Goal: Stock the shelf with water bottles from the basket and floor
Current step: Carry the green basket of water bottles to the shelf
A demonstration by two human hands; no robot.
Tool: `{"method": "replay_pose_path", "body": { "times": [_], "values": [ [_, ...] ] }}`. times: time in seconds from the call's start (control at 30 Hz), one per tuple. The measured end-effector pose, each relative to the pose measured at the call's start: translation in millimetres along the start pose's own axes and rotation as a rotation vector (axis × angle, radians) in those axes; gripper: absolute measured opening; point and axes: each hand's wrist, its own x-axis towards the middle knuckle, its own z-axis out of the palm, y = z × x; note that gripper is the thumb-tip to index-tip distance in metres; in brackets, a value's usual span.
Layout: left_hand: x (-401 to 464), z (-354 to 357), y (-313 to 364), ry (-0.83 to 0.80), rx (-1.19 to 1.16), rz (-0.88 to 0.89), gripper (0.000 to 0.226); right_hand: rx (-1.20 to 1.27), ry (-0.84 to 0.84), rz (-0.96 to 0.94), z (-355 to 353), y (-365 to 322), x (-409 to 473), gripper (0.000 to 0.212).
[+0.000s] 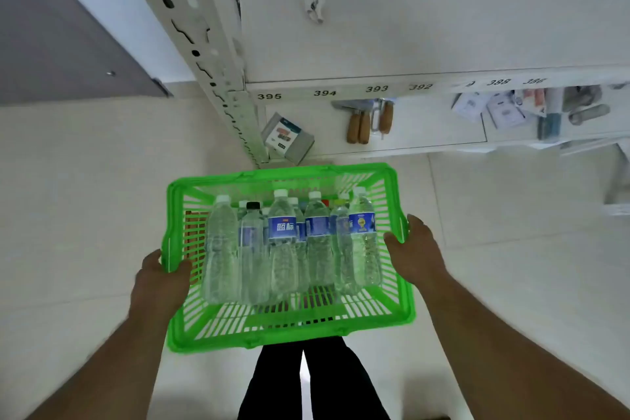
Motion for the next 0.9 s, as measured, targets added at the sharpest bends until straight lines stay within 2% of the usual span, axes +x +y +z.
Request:
{"method": "replay_pose_path", "body": {
  "times": [0.07,0.2,0.37,0.53,0.7,0.9],
  "values": [
    [-0.1,7.3,-0.9,0.033,-0.022,0.016,0.044,0.052,-0.016,0.064,6.3,3.3,4.9,0.039],
    [7.0,17.3,-3.0,0.059,-0.083,-0.015,0.024,0.068,-0.009,0.150,21.2,12.7,16.2,0.032],
    [16.3,19.2,-3.3,0.090,-0.111,-0.021,0.024,0.103,0.022,0.234,28.6,16.6,30.1,0.024],
    [18.8,10.5,-5.1,0.022,-0.160,-0.029,0.020,0.125,-0.007,0.265,23.5,22.0,37.4,0.019],
    [-0.5,-5.7,-1.1,0.013,-0.166,0.049,0.013,0.128,0.025,0.223,0.0,21.1,19.9,0.021],
    [-48.9,-34.6,39.5,-0.028,-0.122,0.201,0.011,0.230,0.090,0.267,-59.2,38.6,-36.2,0.023]
  ]
}}
